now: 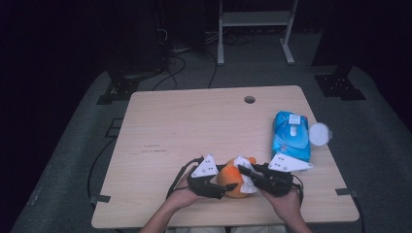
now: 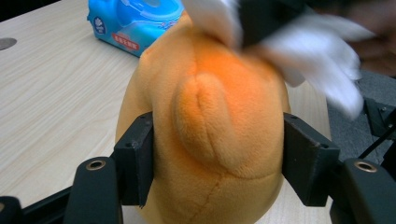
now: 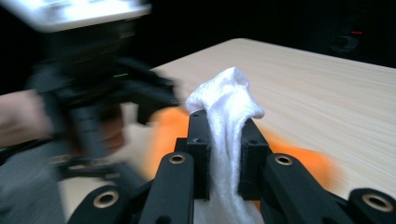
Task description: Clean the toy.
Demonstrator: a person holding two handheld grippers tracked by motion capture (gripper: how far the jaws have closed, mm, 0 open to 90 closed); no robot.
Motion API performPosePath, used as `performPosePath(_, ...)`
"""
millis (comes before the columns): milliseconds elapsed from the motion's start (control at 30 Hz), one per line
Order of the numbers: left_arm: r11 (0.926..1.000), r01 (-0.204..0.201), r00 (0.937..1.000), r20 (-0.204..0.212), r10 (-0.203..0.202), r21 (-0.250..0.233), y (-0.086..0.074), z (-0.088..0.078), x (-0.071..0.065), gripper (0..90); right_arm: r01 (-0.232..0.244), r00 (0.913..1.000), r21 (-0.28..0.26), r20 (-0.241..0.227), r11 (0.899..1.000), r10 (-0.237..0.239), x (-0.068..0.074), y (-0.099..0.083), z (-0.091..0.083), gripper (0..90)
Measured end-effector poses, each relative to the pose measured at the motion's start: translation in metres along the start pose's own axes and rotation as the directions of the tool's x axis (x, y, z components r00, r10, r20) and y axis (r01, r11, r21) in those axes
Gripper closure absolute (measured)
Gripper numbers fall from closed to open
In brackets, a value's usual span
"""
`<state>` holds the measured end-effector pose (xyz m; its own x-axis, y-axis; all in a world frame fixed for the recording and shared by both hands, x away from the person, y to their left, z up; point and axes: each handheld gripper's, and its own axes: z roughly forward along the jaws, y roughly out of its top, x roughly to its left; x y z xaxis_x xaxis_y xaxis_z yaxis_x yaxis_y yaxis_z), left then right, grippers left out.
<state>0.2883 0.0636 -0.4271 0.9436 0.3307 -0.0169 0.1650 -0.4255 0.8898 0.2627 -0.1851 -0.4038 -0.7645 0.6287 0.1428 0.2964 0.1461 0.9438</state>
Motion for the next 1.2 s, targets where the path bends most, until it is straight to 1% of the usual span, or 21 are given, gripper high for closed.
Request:
performPosePath(67,0.9997,0.022,0.9998,0.003,-0.021,-0.011,0.000,0.002,0.001,23.7,-0.023,0.9984,0.004,0.051,1.000,0.023,-0.013,-0.004,-0.007,77.8)
performPosePath(133,0.9998,0.022,0.9997,-0.006,-0.022,0.001,-0.001,0.005,0.001,18.4,-0.040,0.9976,0.007,0.056,0.999,0.040,-0.016,-0.007,-0.008,77.8)
performPosePath(167,0.9998,0.016,0.9998,-0.008,-0.016,0.007,-0.001,0.006,0.001,18.0,-0.050,0.9975,0.007,0.050,0.999,0.049,-0.015,-0.007,-0.008,77.9)
performPosePath(200,0.9999,0.014,0.9998,-0.016,-0.014,0.004,-0.001,0.007,0.000,19.2,-0.042,0.9981,0.007,0.046,0.999,0.042,-0.013,-0.006,-0.007,77.9)
performPosePath(233,1.0000,0.004,0.9996,-0.026,-0.004,0.009,0.000,0.006,-0.001,24.3,-0.034,0.9989,0.009,0.034,0.999,0.033,-0.009,-0.005,-0.006,77.9)
performPosePath(300,1.0000,0.002,0.9991,-0.041,-0.002,0.003,0.002,0.003,-0.002,31.6,-0.022,0.9991,-0.003,-0.036,1.000,0.022,0.003,-0.002,-0.002,77.9)
performPosePath(367,1.0000,0.009,0.9991,-0.042,-0.009,0.000,0.005,0.000,-0.002,34.8,0.008,0.9962,-0.004,-0.087,1.000,-0.009,0.015,0.001,0.003,77.8)
performPosePath(400,1.0000,0.005,0.9992,-0.040,-0.005,0.002,0.006,-0.002,-0.001,35.2,0.022,0.9954,-0.002,-0.093,1.000,-0.022,0.018,0.002,0.004,77.8)
performPosePath(433,0.9999,0.010,0.9990,-0.043,-0.010,-0.007,0.006,-0.004,-0.001,35.5,0.041,0.9952,0.001,-0.088,0.999,-0.041,0.020,0.003,0.005,77.8)
performPosePath(467,0.9999,0.014,0.9985,-0.053,-0.015,-0.010,0.007,-0.006,0.002,35.6,0.044,0.9959,-0.001,-0.079,0.999,-0.044,0.019,0.005,0.004,77.7)
performPosePath(533,0.9987,0.048,0.9966,-0.067,-0.049,-0.015,0.005,-0.009,0.006,35.1,0.020,0.9994,-0.006,-0.027,1.000,-0.020,0.007,0.002,0.001,77.6)
performPosePath(633,0.9908,0.130,0.9888,-0.069,-0.133,-0.035,0.000,-0.011,0.016,33.5,-0.043,0.9984,0.021,0.036,0.999,0.042,-0.013,-0.010,-0.001,77.7)
performPosePath(700,0.9875,0.153,0.9852,-0.072,-0.156,-0.038,-0.001,-0.010,0.019,32.2,-0.061,0.9974,0.028,0.038,0.998,0.060,-0.017,-0.015,0.000,77.8)
performPosePath(767,0.9840,0.172,0.9812,-0.081,-0.176,-0.044,-0.002,-0.009,0.020,30.2,-0.050,0.9984,0.032,0.028,0.998,0.049,-0.010,-0.013,0.002,77.8)
performPosePath(833,0.9795,0.194,0.9766,-0.083,-0.198,-0.052,-0.004,-0.009,0.022,29.7,-0.034,0.9994,0.030,0.001,0.999,0.034,-0.003,-0.012,0.005,77.8)
performPosePath(900,0.9769,0.206,0.9745,-0.079,-0.210,-0.056,-0.005,-0.009,0.022,29.6,-0.031,0.9992,0.027,-0.023,0.999,0.032,0.001,-0.011,0.008,77.8)
performPosePath(1000,0.9823,0.182,0.9802,-0.070,-0.185,-0.043,-0.004,-0.009,0.020,30.1,-0.022,0.9991,0.028,-0.036,0.999,0.023,0.001,-0.010,0.007,77.7)
performPosePath(1033,0.9862,0.162,0.9839,-0.071,-0.164,-0.036,-0.003,-0.008,0.017,30.1,-0.026,0.9991,0.027,-0.033,0.999,0.027,0.001,-0.010,0.007,77.7)
performPosePath(1100,0.9956,0.093,0.9937,-0.062,-0.094,-0.015,-0.001,-0.005,0.009,30.6,-0.010,0.9995,0.022,-0.031,1.000,0.010,0.004,-0.007,0.005,77.7)
performPosePath(1167,0.9995,0.031,0.9981,-0.053,-0.031,0.010,0.001,-0.001,0.000,30.6,0.015,0.9989,0.016,-0.045,1.000,-0.014,0.010,-0.003,0.006,77.7)
performPosePath(1200,0.9998,0.002,0.9984,-0.057,0.000,0.022,0.003,0.000,-0.002,30.5,0.032,0.9983,0.020,-0.049,0.999,-0.031,0.011,-0.001,0.006,77.7)
